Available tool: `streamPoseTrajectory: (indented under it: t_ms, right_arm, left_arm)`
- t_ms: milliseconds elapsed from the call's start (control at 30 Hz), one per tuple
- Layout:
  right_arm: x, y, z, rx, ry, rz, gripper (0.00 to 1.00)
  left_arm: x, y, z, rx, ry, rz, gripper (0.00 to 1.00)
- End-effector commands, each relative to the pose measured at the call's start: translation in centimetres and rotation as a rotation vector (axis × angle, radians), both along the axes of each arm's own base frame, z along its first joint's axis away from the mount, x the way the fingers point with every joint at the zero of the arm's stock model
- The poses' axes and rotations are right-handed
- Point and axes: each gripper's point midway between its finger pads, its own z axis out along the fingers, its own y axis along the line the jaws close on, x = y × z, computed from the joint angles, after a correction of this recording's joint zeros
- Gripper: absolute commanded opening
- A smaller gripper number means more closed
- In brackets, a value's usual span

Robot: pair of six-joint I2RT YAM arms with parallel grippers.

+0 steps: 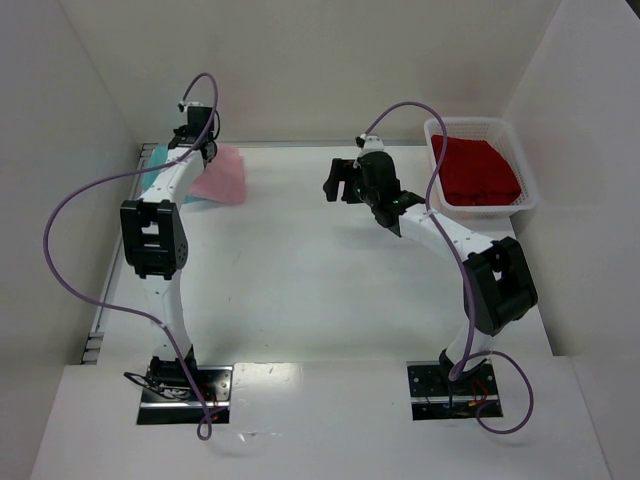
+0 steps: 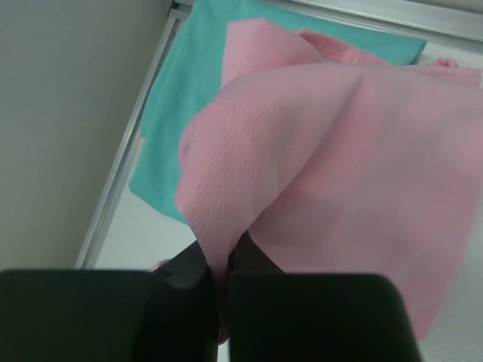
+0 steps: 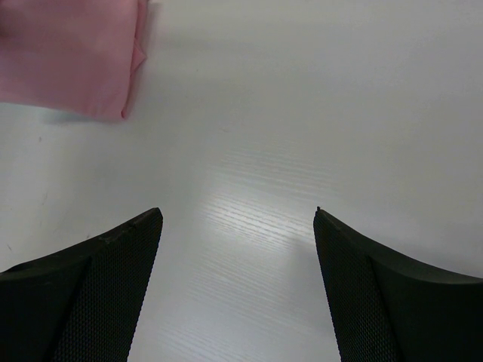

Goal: Fold and stack the t-shirts
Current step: Put the neatly folded tshirt into the corner of the board with the left arm

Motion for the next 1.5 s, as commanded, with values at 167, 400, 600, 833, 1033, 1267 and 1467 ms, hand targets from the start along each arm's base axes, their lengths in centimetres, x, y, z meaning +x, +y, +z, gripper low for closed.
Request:
streamPoseTrajectory:
  t_ms: [167, 400, 600, 833, 1033, 1267, 1467]
  right_arm:
    - [-0.1, -0.2, 2.6, 0.038, -0.066, -0.003, 0.86]
    - [-0.1, -0.2, 2.6, 0.038, -0.066, -0.003, 0.86]
    - [0.0, -0.2, 2.1, 0.033, -0.058, -0.003, 0.86]
    - [0.2, -0.3, 1.7, 0.026, -0.051, -0.012, 0.86]
    - [0.2, -0.3, 1.7, 0.026, -0.051, -0.012, 0.86]
    - [0.5, -0.3, 1.2, 0.018, -0.045, -0.02, 0.86]
    - [0.6, -0.2, 0.7, 0.014, -0.037, -0.02, 0.86]
  left_arm:
    - [0.8, 4.0, 8.0, -0.007, -0.207, 0.02, 0.0]
    - [1.4, 5.7, 9.9, -0.044, -0.273, 0.025, 0.0]
    - [2.7, 5.9, 10.6, -0.075, -0.303, -0.015, 0.0]
    - [3.6, 4.7, 12.3, -0.107, -0.331, -0.094, 0.0]
    - [3.9, 4.7, 11.5, -0.105, -0.301, -0.096, 0.0]
    - [3.8, 6.1, 8.1, -0.184, -0.238, -0.113, 0.0]
    - [3.5, 8.5, 2.6, -0.249, -0.142, -0.072, 0.0]
